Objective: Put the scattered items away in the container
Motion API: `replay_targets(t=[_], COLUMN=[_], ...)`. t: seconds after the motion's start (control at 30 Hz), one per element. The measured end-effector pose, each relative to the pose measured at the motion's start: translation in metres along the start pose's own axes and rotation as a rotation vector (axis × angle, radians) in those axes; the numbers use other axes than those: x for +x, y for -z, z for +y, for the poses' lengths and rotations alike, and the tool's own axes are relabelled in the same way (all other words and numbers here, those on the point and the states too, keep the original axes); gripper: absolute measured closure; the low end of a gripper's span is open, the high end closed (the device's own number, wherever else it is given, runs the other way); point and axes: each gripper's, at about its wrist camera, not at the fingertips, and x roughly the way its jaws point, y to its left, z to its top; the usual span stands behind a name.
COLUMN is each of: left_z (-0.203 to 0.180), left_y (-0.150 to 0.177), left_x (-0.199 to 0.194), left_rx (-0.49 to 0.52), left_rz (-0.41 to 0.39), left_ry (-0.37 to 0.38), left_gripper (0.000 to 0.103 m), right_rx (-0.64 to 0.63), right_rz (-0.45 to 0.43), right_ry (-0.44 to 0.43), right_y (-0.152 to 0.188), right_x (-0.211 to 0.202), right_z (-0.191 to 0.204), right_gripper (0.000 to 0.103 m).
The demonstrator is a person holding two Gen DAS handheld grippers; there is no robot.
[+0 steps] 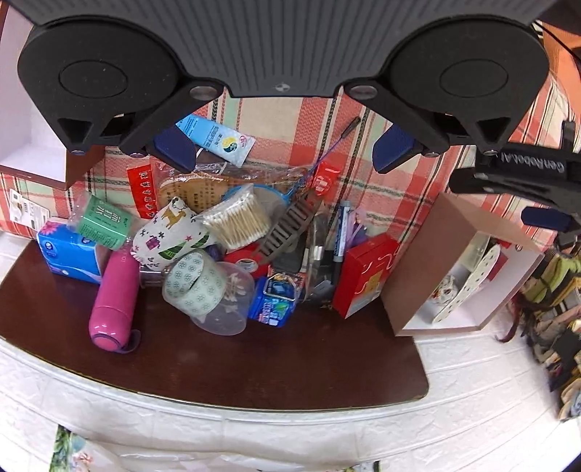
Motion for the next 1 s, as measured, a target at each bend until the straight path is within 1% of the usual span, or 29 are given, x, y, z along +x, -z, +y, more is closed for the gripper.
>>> replay_targets(t=[0.23,0.5,0.73,1.0], left_z=[0.0,-0.006,-0.014,-0.024], left_y=[0.004,0.008,0.01,0.003], left_x=[-0.006,0.001,0.018,0.042], left_rx=[-0.007,0.014,0.029,0.036], left_rz=[-0.003,0.004,0.034,0.07], left_ry=[0.018,0.024,0.031,0.033], left_gripper=[0.0,0.0,0.0,0.0], right_rx=[0.002,0.039,0.067,0.099], right_rz=[-0.007,0.0,0.025,0.065], right_ry=[0.014,0.046,0.056,0.061], right_y=[0.007,0.018,0.024,0.023], right_x=[-0.007,-0.011,-0.002,0.02], right_z=[0.003,-0.002,-0.008,-0.021], right_gripper=[0.0,0.0,0.0,0.0])
